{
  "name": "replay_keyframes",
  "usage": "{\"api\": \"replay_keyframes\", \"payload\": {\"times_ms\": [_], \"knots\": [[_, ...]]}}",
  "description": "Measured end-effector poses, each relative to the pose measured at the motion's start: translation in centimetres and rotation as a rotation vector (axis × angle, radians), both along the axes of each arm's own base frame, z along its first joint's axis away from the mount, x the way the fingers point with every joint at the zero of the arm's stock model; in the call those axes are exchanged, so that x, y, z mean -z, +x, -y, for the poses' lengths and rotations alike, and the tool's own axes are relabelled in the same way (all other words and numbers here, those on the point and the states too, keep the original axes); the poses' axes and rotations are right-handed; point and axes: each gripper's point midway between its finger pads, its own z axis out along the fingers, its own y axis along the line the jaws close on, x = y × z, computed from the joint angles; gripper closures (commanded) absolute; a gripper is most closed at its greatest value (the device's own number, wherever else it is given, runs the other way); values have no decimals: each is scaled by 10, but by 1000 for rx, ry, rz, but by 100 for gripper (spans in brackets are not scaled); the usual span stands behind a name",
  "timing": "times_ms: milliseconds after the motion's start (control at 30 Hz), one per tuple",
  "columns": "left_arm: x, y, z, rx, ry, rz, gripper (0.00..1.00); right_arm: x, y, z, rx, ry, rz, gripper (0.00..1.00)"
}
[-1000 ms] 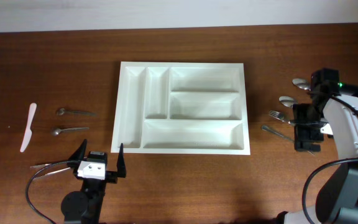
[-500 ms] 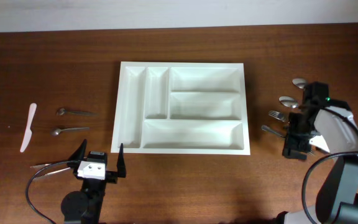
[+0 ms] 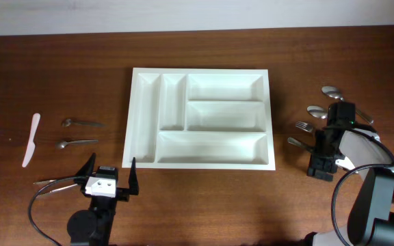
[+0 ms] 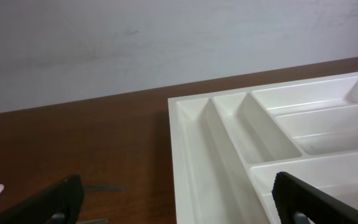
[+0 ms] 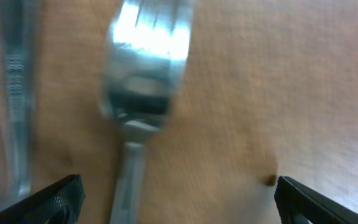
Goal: Pack container
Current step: 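Move the right gripper over the forks and grasp one fork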
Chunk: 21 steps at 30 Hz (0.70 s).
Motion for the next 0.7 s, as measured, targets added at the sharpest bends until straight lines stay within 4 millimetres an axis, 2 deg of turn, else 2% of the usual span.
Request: {"api": "replay_keyframes", "payload": {"times_ms": [267, 700], "knots": [[0, 0, 0, 0, 0, 0, 1, -1, 5, 4, -25, -22, 16, 1], [0, 0, 0, 0, 0, 0, 1, 3, 1, -3, 4, 18, 2, 1]]}}
